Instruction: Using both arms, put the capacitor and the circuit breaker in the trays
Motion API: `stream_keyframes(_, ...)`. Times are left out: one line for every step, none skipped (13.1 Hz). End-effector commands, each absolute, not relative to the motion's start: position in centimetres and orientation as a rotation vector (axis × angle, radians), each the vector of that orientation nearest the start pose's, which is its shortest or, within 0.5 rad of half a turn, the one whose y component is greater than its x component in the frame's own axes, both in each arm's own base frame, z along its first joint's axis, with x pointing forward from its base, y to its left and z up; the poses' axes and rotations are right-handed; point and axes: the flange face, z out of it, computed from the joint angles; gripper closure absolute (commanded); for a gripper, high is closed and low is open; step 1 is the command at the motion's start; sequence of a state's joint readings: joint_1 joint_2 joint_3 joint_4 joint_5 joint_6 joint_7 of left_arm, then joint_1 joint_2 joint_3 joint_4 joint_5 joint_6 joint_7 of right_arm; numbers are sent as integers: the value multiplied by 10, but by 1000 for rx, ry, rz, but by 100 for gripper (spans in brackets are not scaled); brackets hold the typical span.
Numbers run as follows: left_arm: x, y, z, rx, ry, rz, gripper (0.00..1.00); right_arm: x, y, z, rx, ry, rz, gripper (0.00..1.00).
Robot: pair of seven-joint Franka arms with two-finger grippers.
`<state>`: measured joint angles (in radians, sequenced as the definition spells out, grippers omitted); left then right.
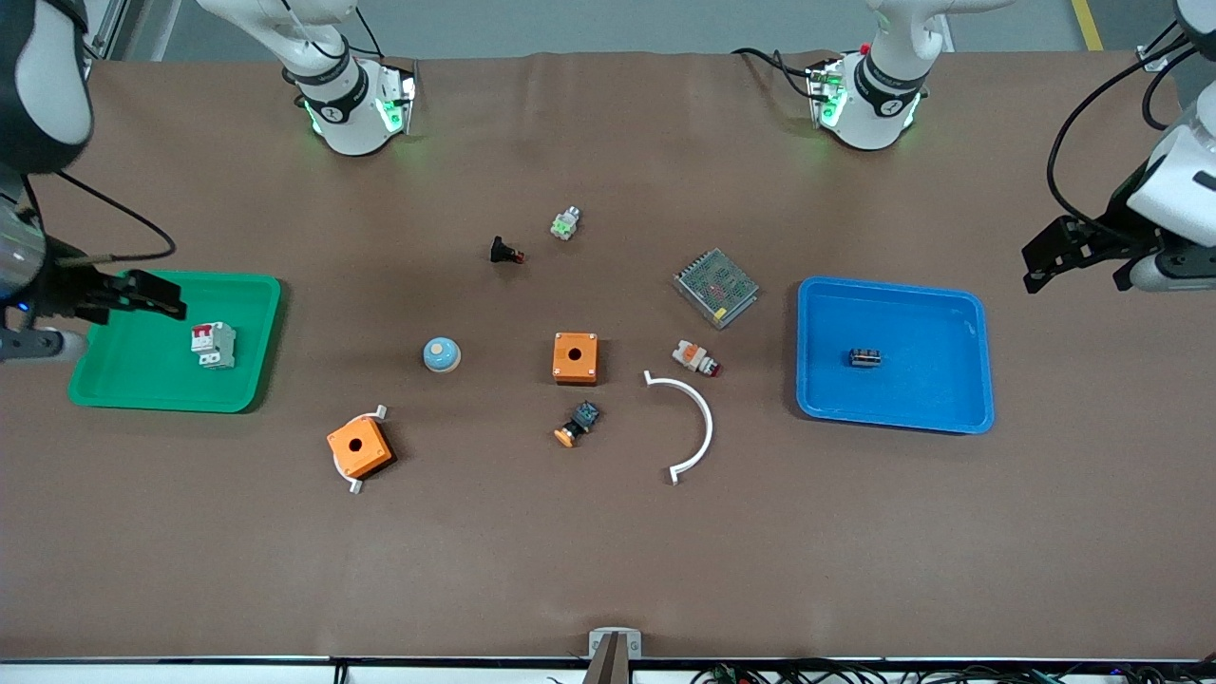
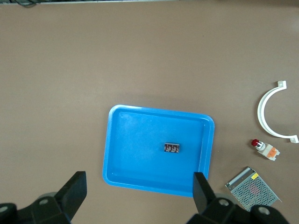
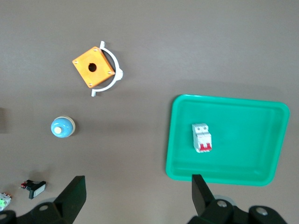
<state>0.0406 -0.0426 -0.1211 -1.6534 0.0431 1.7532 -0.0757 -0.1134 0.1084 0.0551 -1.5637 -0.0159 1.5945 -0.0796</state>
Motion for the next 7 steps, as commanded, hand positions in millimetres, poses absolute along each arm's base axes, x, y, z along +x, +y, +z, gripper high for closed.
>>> stream_keyframes(550,-41,638,-3099,52,-191,0,575,-68,596,-3124,0,129,0)
stream_keyframes(550,-38,638,-3102,49,-191,0,576,-65,599,-3118,-10,114,0)
stream_keyframes(553,-36,647,-3114,36,-221,0,576,-65,604,-3116,-12,99,0)
stream_keyframes(553,-33,651,-3115,26,-224,0,576,-63,605,-3120,-19,95,0)
stream_keyframes(553,-33,653,-3114,26,-226,0,577,-60,605,-3120,-29,90,0)
stream_keyframes(553,-33,654,-3115,28,-229,0,577,-59,601,-3116,-29,101,0)
stream_keyframes(553,-34,654,-3116,26,-231,0,577,-58,601,-3116,-31,101,0)
